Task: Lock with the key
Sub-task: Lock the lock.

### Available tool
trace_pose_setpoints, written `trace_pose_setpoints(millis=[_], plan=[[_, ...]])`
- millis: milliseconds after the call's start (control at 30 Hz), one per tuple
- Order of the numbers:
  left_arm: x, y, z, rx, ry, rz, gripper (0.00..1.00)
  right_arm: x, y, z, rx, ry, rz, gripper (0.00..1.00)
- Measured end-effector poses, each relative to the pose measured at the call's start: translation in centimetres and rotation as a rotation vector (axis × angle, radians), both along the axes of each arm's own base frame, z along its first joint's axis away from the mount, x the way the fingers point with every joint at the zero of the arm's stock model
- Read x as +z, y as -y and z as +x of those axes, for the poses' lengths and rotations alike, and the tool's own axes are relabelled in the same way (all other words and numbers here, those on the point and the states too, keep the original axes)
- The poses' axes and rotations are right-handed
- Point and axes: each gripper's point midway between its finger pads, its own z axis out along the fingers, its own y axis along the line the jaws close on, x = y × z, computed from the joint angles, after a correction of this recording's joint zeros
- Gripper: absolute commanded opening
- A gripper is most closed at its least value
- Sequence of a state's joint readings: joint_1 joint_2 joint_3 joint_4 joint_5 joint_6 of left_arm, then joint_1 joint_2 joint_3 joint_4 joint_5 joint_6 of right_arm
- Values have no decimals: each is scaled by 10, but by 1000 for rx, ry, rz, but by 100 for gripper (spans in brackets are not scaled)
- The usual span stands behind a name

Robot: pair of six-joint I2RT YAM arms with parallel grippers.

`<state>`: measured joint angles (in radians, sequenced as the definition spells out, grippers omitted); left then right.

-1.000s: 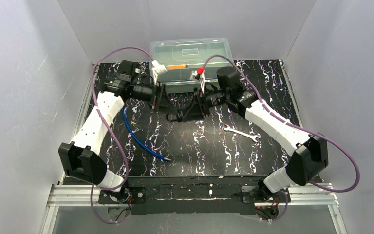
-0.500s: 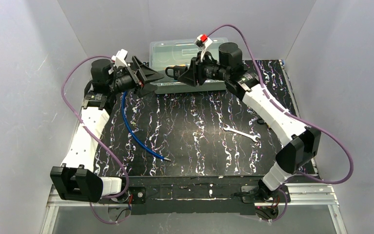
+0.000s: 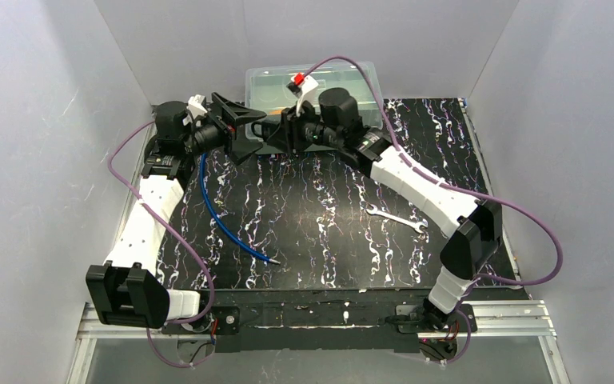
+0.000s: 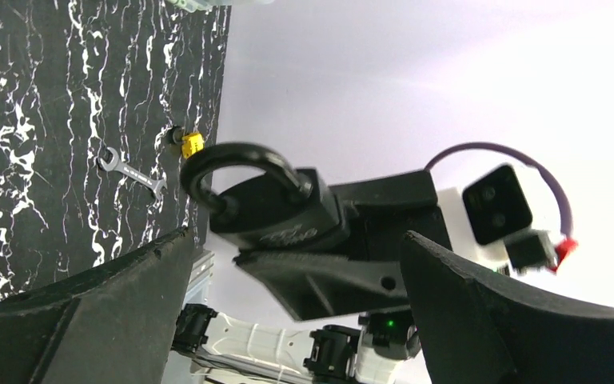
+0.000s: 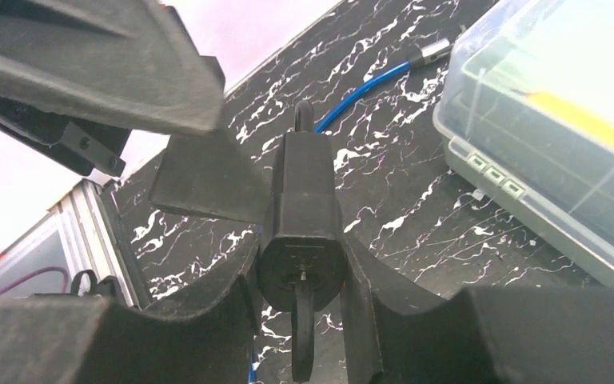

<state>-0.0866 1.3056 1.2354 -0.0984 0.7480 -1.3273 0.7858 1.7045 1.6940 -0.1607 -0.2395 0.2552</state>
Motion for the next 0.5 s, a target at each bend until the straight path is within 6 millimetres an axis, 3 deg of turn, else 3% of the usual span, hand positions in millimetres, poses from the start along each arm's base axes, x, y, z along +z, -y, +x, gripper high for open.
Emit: trace_pose_setpoints(millis=[200,500], plan=[[-18,-2,5,26,-90,-26,98,-15,-13,-11,-6,11,-54,1],[-34,-2,11,43,-159,-71,93,-16,-9,-1,-64,41,-78,1]])
